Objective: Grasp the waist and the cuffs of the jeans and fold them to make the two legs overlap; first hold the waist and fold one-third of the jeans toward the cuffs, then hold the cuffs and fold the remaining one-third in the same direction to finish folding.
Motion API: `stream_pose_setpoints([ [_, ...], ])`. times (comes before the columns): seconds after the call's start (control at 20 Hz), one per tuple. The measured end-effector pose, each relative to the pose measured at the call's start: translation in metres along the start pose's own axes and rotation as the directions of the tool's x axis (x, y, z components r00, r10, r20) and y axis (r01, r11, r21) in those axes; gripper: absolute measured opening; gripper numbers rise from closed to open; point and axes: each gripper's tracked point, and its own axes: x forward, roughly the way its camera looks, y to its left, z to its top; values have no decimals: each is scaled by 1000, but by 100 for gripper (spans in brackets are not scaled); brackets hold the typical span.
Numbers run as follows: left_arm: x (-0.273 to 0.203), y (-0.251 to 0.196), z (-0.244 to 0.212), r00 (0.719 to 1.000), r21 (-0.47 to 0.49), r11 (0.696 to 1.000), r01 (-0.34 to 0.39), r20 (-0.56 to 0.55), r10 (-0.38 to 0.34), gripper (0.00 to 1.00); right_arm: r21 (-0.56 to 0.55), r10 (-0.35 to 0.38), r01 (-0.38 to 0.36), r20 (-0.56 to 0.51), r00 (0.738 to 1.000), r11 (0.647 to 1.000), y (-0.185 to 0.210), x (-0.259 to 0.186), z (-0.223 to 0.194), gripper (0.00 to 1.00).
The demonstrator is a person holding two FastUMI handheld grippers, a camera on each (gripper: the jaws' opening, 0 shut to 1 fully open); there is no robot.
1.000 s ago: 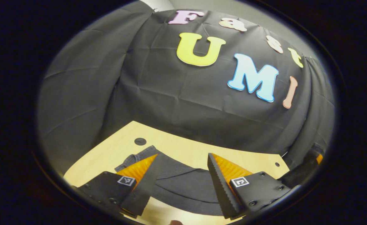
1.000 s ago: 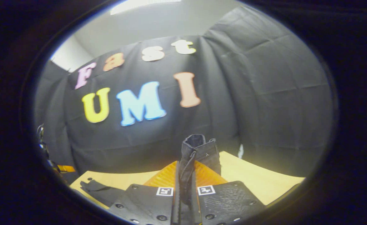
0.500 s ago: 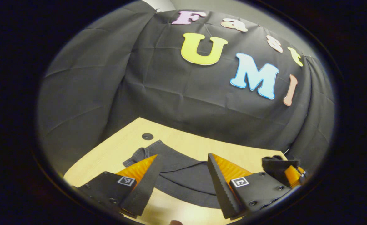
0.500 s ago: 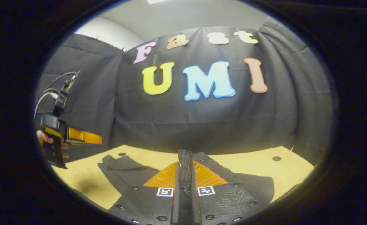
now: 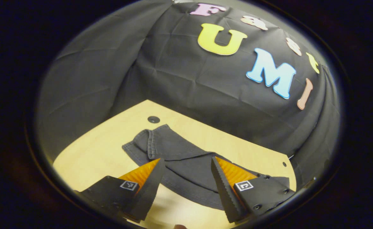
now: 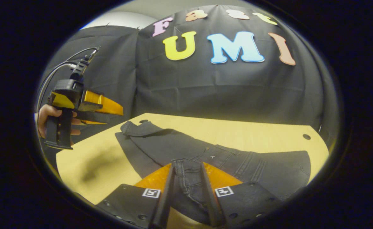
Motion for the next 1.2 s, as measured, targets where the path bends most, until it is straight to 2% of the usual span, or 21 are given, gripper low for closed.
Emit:
stream_pose_setpoints([
  [0.05, 3, 5, -8, 1000, -41, 999, -11, -28, 10, 95, 0, 4, -4, 4, 1000, 1000, -1, -5, 9, 59],
  [0.15, 10, 16, -21, 996, -127, 991, -36, -80, 26, 95, -10, 2, -2, 24, 1000, 1000, -2, -21, 29, 71],
  [0.2, 10, 20, -25, 995, -172, 984, -46, -100, 29, 95, -18, -6, 7, 40, 999, 1000, -3, -27, 38, 70],
  [0.25, 14, 22, -28, 993, -217, 975, -57, -112, 33, 95, -27, -19, 21, 59, 998, 999, -8, -36, 50, 76],
  [0.4, 18, 40, -31, 989, -348, 933, -93, -140, 46, 95, -38, -76, 81, 116, 990, 996, -31, -60, 82, 83],
  [0.5, 23, 55, -26, 989, -450, 887, -105, -141, 46, 95, -50, -128, 137, 155, 980, 989, -53, -80, 101, 82],
  [0.65, 36, 91, -20, 987, -601, 786, -145, -145, 72, 94, -58, -185, 198, 179, 966, 978, -81, -99, 121, 86],
  [0.75, 45, 111, -19, 983, -671, 721, -174, -157, 91, 95, -64, -217, 232, 190, 958, 971, -95, -108, 128, 86],
  [0.8, 50, 125, -17, 981, -688, 701, -189, -162, 105, 94, -66, -232, 248, 191, 954, 966, -101, -111, 129, 86],
  [0.95, 64, 147, -14, 975, -683, 697, -217, -179, 129, 95, -71, -265, 280, 170, 949, 958, -112, -111, 123, 86],
  [1.2, 85, 153, 3, 982, -706, 685, -180, -169, 84, 93, -53, -312, 321, 132, 941, 946, -121, -105, 116, 86],
])
